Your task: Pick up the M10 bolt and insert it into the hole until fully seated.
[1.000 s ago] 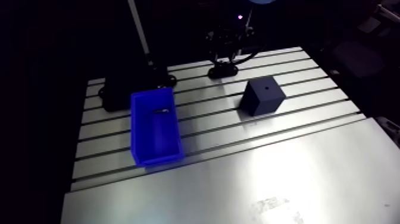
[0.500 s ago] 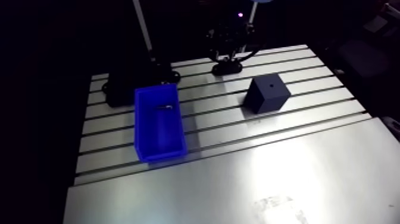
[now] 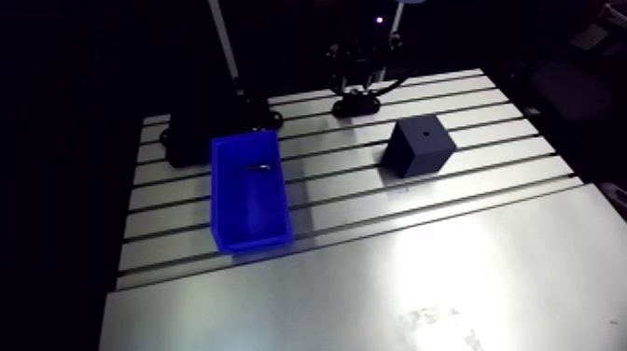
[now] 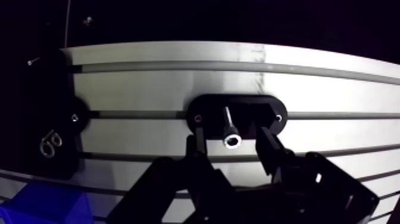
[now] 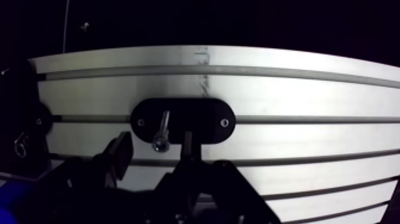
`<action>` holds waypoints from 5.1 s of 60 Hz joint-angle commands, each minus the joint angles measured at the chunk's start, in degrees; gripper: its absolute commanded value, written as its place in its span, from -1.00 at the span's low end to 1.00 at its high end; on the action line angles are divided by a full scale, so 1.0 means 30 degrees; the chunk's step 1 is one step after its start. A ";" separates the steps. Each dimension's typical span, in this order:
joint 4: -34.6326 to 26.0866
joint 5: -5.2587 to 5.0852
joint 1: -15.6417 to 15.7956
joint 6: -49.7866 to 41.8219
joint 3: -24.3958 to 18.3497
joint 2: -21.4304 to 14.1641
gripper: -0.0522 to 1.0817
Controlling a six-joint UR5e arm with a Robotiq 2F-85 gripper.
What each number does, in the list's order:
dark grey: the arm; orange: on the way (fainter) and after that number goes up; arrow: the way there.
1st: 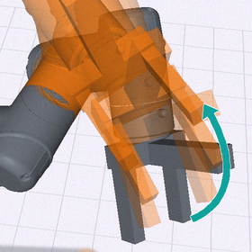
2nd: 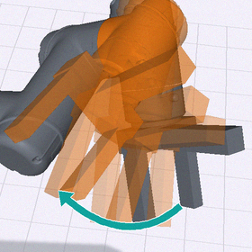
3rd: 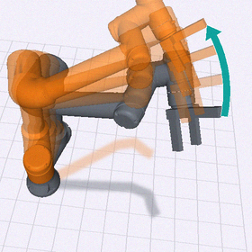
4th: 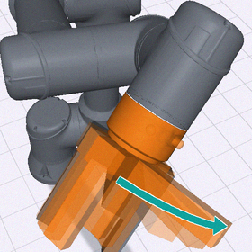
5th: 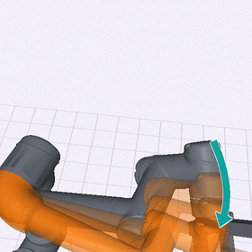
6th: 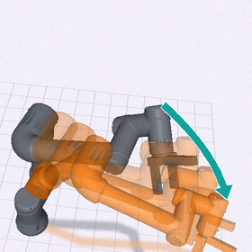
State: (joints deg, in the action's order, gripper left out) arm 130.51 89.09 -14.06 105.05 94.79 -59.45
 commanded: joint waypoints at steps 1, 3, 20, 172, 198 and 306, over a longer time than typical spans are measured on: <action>-0.0010 0.0052 -0.0002 0.0008 -0.0001 0.0001 -0.10; -0.0010 0.0052 -0.0002 0.0008 -0.0001 0.0001 -0.09; -0.0010 0.0048 -0.0002 0.0008 0.0058 0.0119 -0.05; -1.4253 0.2015 -0.0836 -0.0148 -0.7539 -0.1546 0.99; -1.4106 0.1781 -0.0939 0.0041 -0.5486 -0.3343 0.99; -0.9953 0.1019 -0.2536 0.5399 -0.0855 -0.4570 0.99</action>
State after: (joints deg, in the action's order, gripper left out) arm 101.90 92.07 -20.12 120.93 91.57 -72.88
